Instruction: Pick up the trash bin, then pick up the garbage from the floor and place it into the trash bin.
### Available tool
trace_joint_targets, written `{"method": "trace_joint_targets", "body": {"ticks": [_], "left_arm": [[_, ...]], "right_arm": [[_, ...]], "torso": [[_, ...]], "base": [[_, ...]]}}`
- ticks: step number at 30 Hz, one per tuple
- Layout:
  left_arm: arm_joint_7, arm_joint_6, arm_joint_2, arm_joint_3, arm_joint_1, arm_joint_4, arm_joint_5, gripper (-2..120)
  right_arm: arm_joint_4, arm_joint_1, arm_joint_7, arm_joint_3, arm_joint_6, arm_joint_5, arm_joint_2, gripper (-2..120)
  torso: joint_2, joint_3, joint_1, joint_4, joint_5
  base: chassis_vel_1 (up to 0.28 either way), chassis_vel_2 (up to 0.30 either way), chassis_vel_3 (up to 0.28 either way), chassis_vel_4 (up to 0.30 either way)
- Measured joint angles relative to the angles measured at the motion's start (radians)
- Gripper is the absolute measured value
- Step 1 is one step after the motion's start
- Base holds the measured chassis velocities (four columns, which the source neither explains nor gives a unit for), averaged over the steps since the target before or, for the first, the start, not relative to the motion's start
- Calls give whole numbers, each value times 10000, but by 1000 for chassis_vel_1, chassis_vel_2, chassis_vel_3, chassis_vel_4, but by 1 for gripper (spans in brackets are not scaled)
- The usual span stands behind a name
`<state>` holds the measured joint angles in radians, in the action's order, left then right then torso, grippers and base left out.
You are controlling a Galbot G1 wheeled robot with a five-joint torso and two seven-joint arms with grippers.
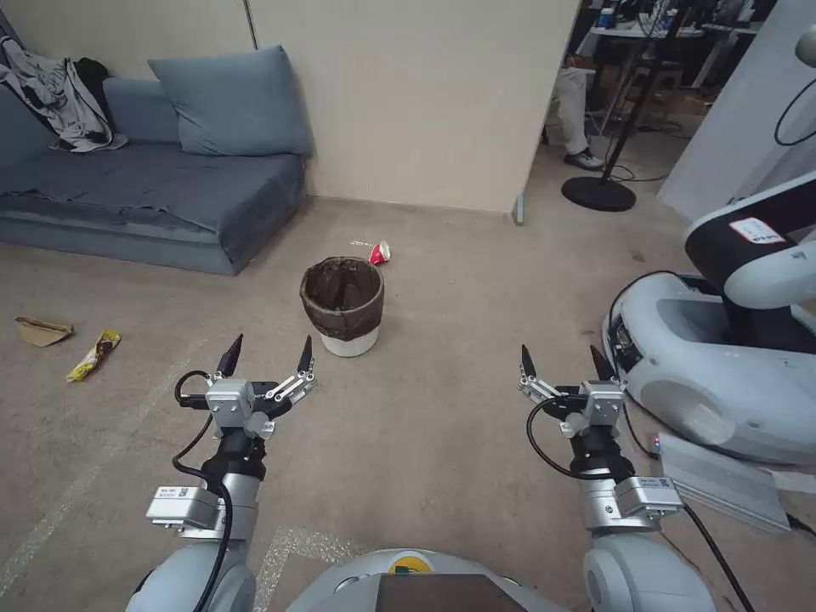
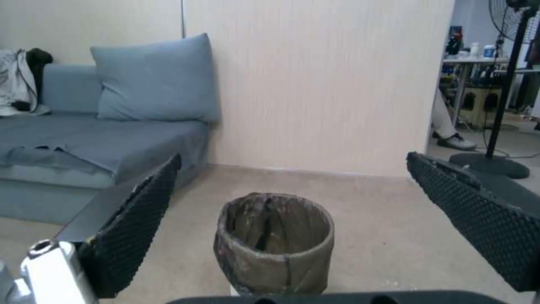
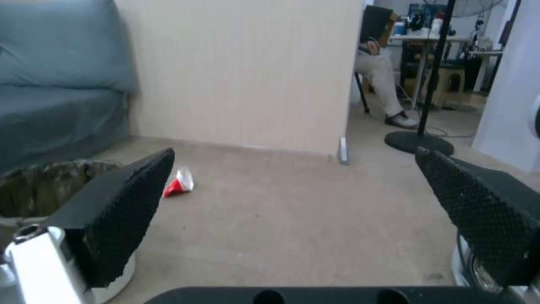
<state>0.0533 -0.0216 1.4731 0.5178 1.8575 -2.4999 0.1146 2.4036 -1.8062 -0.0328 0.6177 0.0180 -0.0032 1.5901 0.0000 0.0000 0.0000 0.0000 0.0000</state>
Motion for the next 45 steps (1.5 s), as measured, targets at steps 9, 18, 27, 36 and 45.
{"method": "trace_joint_targets", "body": {"ticks": [9,18,27,36,45], "left_arm": [[-2,-50,-3,-3,33,0,-66,100],[0,-69,-2,-4,77,0,-62,100],[-2,-74,6,7,49,0,-46,100],[-4,-73,14,25,23,0,-23,100],[-18,-46,18,32,-12,0,-15,100]], "right_arm": [[0,-26,-4,-5,10,-7,-34,100],[-1,-51,-34,-32,20,-36,-33,100],[-23,-30,-55,-29,23,-63,-22,100],[-47,-14,-57,-18,22,-74,-18,100],[-67,2,-53,-25,22,-74,-6,100]], "torso": [[0,1,0,0,-1],[0,0,0,1,1],[0,0,0,0,0],[0,1,0,0,0],[0,0,0,0,0]], "base": [[-117,118,116,-127],[-111,106,114,-108],[-121,114,109,-121],[-105,107,116,-117],[-116,127,107,-127]]}}
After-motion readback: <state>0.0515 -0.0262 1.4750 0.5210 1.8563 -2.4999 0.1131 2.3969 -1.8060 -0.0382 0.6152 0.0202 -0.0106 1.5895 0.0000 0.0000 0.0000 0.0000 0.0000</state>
